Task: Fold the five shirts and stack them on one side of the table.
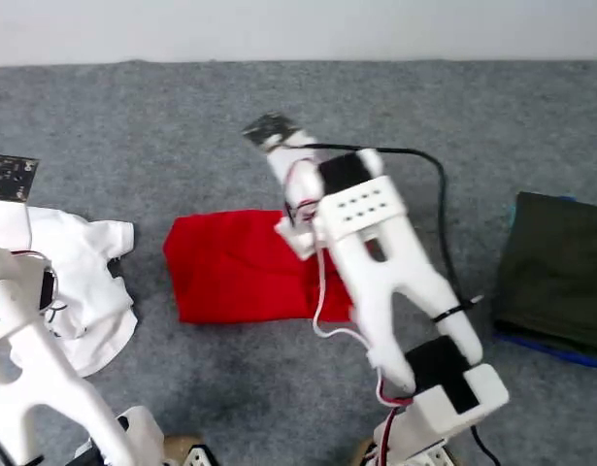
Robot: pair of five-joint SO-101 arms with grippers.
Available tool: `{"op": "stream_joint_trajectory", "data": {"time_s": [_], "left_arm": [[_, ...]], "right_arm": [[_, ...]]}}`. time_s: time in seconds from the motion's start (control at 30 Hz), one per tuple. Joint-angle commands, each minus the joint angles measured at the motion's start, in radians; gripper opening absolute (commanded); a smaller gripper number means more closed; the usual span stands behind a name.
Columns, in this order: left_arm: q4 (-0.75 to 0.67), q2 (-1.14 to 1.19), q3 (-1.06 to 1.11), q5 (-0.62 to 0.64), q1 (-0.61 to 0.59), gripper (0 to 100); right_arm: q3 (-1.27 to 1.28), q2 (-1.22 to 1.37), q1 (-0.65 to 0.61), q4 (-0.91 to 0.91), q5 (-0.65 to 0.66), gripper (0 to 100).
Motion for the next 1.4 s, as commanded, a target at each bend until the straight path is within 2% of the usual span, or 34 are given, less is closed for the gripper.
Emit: {"op": "stream_joint_trajectory", "data": {"time_s": [0.0, 0.13, 0.33, 0.63, 0.93, 1.03, 1.23, 1.37], "left_arm": [[-0.021, -0.04, -0.008, 0.028, 0.015, 2], [-0.021, -0.04, -0.008, 0.071, 0.018, 2], [-0.021, -0.04, -0.008, 0.072, 0.018, 2], [-0.021, -0.04, -0.008, 0.072, 0.018, 2], [-0.021, -0.04, -0.008, 0.072, 0.015, 2], [-0.02, -0.04, -0.008, 0.072, 0.015, 2], [-0.02, -0.04, -0.007, 0.072, 0.015, 2], [-0.02, -0.04, -0.007, 0.072, 0.015, 2]], "right_arm": [[-0.057, -0.019, -0.074, -0.07, -0.018, 1.0], [-0.112, 0.074, -0.131, -0.094, -0.018, 1.0], [-0.325, 0.26, -0.171, -0.085, -0.018, 1.0], [-0.686, 0.499, -0.265, 0.071, -0.014, 1.0], [-0.895, 0.654, -0.306, 0.09, -0.012, 1.2], [-0.941, 0.7, -0.308, 0.084, -0.017, 5.4], [-1.043, 0.743, -0.341, 0.136, -0.018, 22.5], [-1.148, 0.745, -0.349, 0.252, -0.014, 23.0]]}}
